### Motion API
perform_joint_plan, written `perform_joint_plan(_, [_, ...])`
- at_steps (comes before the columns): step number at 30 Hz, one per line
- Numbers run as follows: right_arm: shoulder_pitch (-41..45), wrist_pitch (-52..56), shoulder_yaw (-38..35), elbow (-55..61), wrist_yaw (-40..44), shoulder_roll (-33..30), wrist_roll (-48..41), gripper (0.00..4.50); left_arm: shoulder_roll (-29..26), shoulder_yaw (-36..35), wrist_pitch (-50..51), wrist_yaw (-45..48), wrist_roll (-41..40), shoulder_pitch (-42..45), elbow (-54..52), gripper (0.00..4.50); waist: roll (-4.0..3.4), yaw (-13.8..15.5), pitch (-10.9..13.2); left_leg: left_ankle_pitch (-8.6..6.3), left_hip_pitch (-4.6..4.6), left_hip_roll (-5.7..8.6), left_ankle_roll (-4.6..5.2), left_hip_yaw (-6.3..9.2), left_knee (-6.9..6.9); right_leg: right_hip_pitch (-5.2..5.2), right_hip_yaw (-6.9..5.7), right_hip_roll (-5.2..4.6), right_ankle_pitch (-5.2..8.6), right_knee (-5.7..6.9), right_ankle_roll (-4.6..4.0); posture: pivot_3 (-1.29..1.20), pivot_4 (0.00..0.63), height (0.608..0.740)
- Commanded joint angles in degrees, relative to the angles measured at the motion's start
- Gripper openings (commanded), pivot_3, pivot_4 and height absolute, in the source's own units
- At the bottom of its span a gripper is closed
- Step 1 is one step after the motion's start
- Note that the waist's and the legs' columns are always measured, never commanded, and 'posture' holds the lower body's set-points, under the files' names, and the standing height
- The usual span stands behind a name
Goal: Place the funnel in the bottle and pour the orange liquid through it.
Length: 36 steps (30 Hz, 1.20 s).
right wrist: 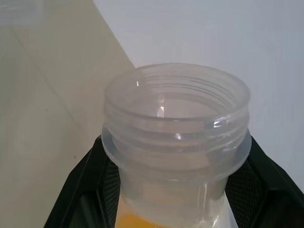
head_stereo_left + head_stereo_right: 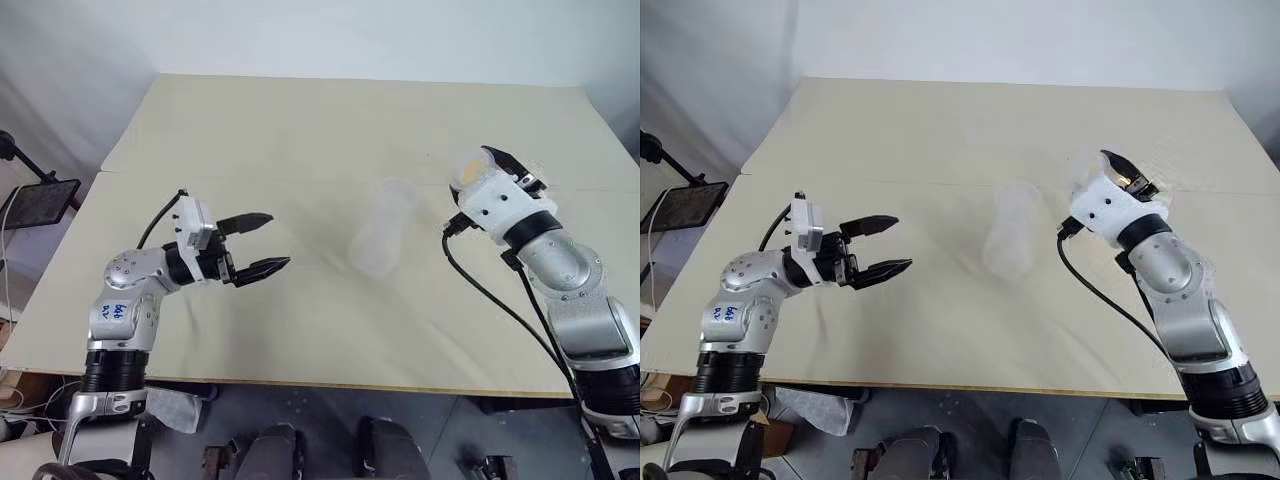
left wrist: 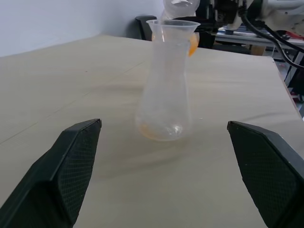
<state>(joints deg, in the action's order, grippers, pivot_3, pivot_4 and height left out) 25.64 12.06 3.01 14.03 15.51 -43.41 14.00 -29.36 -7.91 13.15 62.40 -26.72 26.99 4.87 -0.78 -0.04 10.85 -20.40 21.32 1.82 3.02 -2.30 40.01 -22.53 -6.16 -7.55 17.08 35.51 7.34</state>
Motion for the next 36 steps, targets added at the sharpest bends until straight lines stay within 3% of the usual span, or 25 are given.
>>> perform_joint_plan(1, [2.85,-3.46,0.43,0.01,-1.33,-0.86,5.61,2.46,-0.19,-0.11,0.02,-0.55,-1.18,-0.63,-2.75,4.5,0.0,-0.06,0.0,0.0,0.0,0.0,0.0,-0.01,0.0,0.0,0.0,0.0,0.0,-0.01,0.0,0.0,0.15,0.74])
perform_joint_plan(8, [6.76,-5.57,2.5,-1.96,-1.51,-0.04,13.07,2.46,0.21,0.35,0.02,-1.47,-1.02,-0.84,-3.28,4.5,0.0,-0.01,0.0,0.01,0.0,-0.01,-0.02,0.0,-0.01,-0.01,0.0,0.0,0.0,-0.01,0.0,0.0,0.15,0.74])
perform_joint_plan(17, [8.02,-6.28,3.31,-0.8,0.03,2.65,16.22,2.46,0.97,0.5,0.78,-2.65,-1.43,-1.11,-4.42,4.5,0.0,-0.06,0.0,0.01,0.0,-0.01,-0.02,0.01,-0.03,0.0,0.0,0.01,0.0,-0.03,0.0,0.0,0.15,0.74])
perform_joint_plan(36, [8.1,-15.08,5.08,-0.34,-0.27,1.6,26.65,2.46,1.22,0.94,1.1,-3.38,-1.41,-1.16,-4.91,4.5,0.0,-0.06,0.0,0.01,0.0,-0.01,-0.04,0.01,-0.03,0.0,0.0,0.02,0.0,-0.04,0.0,0.0,0.15,0.74])
